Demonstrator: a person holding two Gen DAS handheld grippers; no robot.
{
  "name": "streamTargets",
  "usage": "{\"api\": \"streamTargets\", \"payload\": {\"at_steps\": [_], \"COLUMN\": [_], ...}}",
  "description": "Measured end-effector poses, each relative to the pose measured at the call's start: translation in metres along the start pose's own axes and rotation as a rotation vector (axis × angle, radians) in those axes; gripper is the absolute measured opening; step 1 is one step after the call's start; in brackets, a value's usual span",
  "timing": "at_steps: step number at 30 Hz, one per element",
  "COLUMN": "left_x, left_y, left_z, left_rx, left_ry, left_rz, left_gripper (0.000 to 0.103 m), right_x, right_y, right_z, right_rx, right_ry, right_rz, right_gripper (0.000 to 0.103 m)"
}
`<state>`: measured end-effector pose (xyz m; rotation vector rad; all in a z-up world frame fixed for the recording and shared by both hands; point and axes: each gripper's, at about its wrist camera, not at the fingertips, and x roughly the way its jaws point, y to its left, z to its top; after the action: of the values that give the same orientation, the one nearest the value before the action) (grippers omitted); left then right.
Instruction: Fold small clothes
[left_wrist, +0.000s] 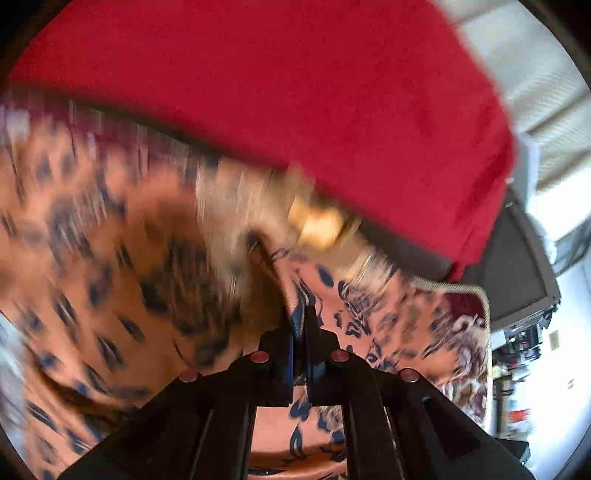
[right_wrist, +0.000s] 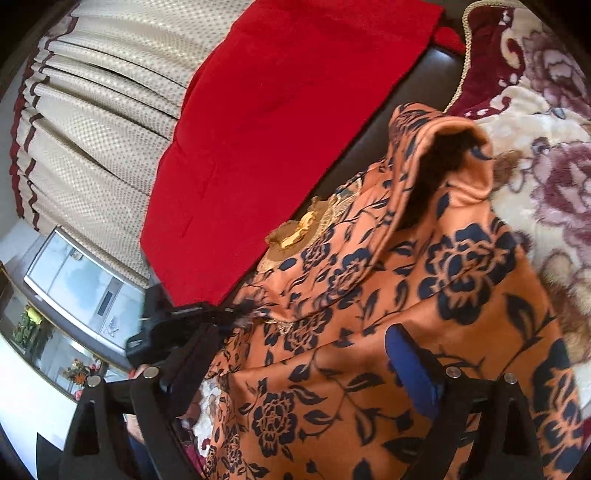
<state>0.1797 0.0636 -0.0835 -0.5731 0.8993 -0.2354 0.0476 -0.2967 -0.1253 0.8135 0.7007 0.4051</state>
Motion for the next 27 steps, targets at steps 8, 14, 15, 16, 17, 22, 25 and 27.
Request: {"api": "streamTargets", "payload": {"at_steps": [8, 14, 15, 16, 17, 22, 25, 27], "left_x": [0.014, 0.031, 0.026, 0.027, 0.025, 0.034, 0.027, 0.012], "left_y": [0.05, 0.069, 0.072, 0.07, 0.073, 0.072, 0.07, 0.069], "left_z": [-0.011, -0.028, -0.027, -0.027, -0.025, -0.017, -0.015, -0.011], "left_rx": [0.0, -0.058, -0.056, -0.052, -0.054, -0.048, -0.036, -0.038], "left_ry": [0.036, 0.073, 0.077, 0.081, 0.083, 0.078, 0.079, 0.066], "left_rz": [0.147, 0.12, 0.122, 0.129, 0.132, 0.139, 0.144, 0.164], "left_gripper": [0.004, 0.007, 0.008, 0.008, 0.008, 0.009, 0.009, 0.015], "right_x": [-0.004, 0.023, 0.029, 0.035, 0.045, 0.051, 0.054, 0.068], "right_y": [0.0, 0.0, -0.012, -0.029, -0.052, -0.067, -0.055, -0.073], "right_z": [0.026, 0.091, 0.104, 0.113, 0.119, 0.12, 0.118, 0.116], "right_rx": [-0.005, 0.052, 0.098, 0.16, 0.253, 0.307, 0.203, 0.258], "right_ry": [-0.024, -0.061, -0.081, -0.085, -0.062, -0.006, -0.001, 0.049], "right_rz": [-0.016, 0.02, -0.007, -0.04, -0.087, -0.096, -0.108, -0.181], "right_gripper": [0.094, 0.097, 0.097, 0.097, 0.097, 0.096, 0.097, 0.097]}}
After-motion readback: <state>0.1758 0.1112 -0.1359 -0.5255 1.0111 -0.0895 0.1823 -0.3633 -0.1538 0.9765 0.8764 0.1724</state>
